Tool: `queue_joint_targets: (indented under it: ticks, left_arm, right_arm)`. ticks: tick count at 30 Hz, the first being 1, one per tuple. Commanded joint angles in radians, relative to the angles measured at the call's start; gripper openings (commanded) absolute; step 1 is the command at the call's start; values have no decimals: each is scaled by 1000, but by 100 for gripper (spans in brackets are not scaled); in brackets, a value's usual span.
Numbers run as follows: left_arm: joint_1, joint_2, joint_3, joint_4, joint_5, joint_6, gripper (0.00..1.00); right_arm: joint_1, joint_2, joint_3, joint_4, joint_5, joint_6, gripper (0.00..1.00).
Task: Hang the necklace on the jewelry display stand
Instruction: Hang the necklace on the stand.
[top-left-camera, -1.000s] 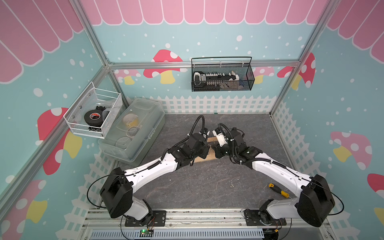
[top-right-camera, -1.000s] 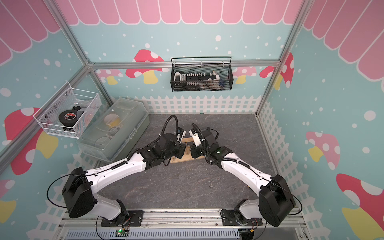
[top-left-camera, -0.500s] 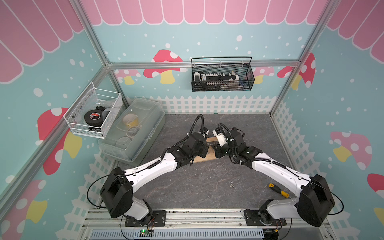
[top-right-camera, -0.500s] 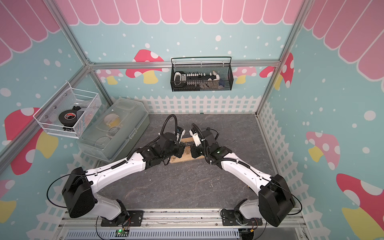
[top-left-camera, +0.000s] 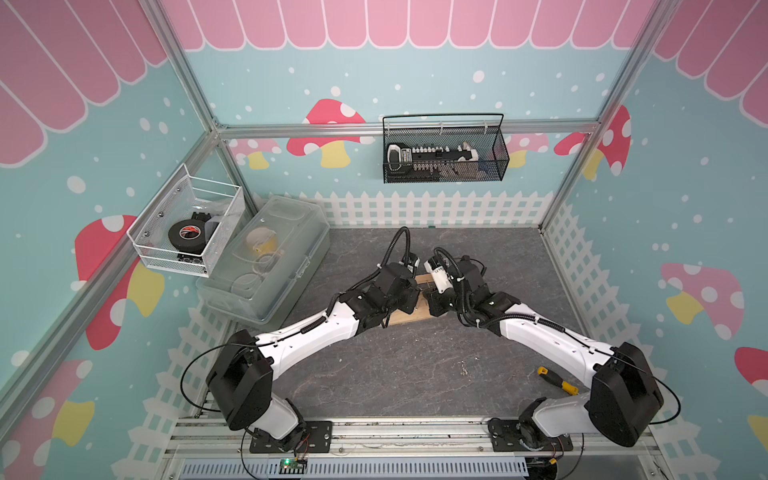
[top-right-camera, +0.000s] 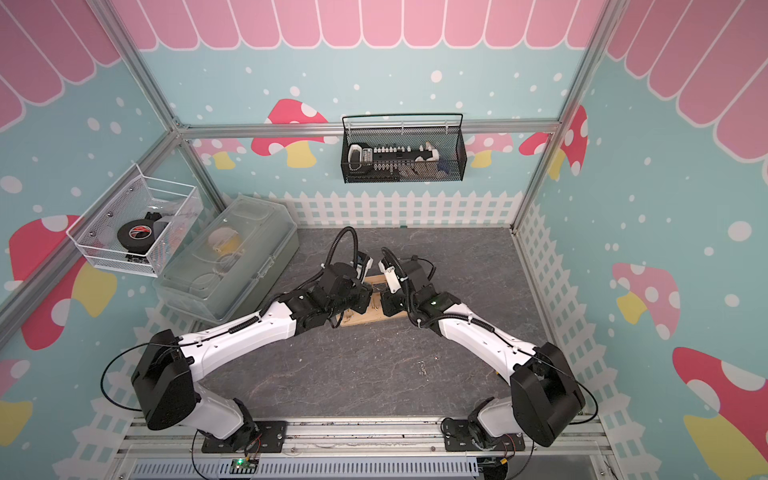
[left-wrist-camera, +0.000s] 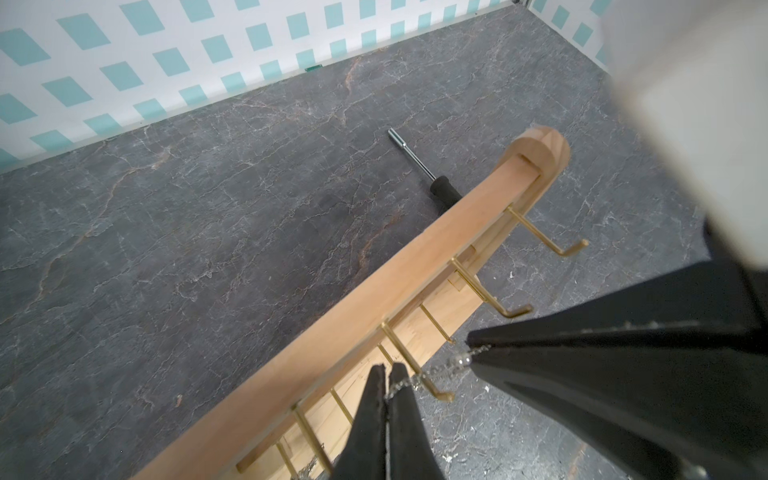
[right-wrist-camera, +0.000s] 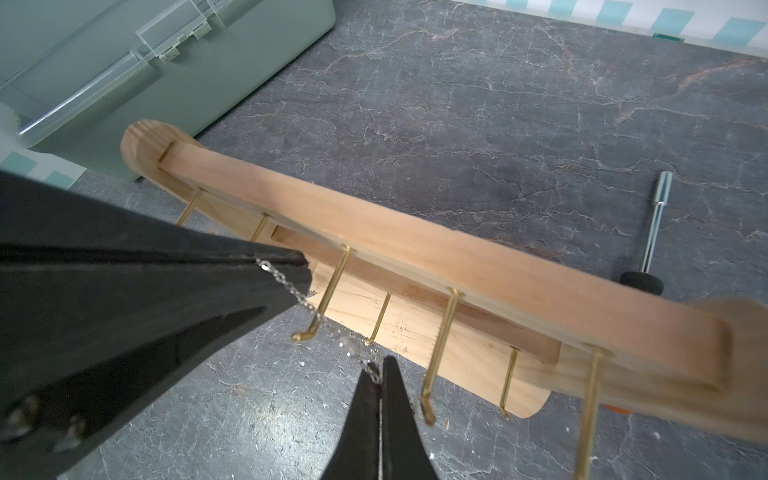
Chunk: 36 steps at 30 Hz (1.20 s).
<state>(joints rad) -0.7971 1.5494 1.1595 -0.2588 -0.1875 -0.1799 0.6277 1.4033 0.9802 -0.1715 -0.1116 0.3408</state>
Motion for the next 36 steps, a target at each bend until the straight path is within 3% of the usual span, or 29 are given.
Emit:
queue_joint_targets:
  ticks: [1,26,30,36]
  left_arm:
    - [7,17,34,-20,-13,1,0]
    - [6,29,32,-25,-42,-15,2]
    - [7,29,34,-29,-38,-18,17]
    - [7,3,30,-27,-34,-25,24]
  right_arm:
    - [-6,20,0,19,9,-1,1]
    - [-10,57,-17,43,20,-1,1]
    - [-9,59,-16,41,13,0,5]
    - [-9,61,-12,30,6,1,6]
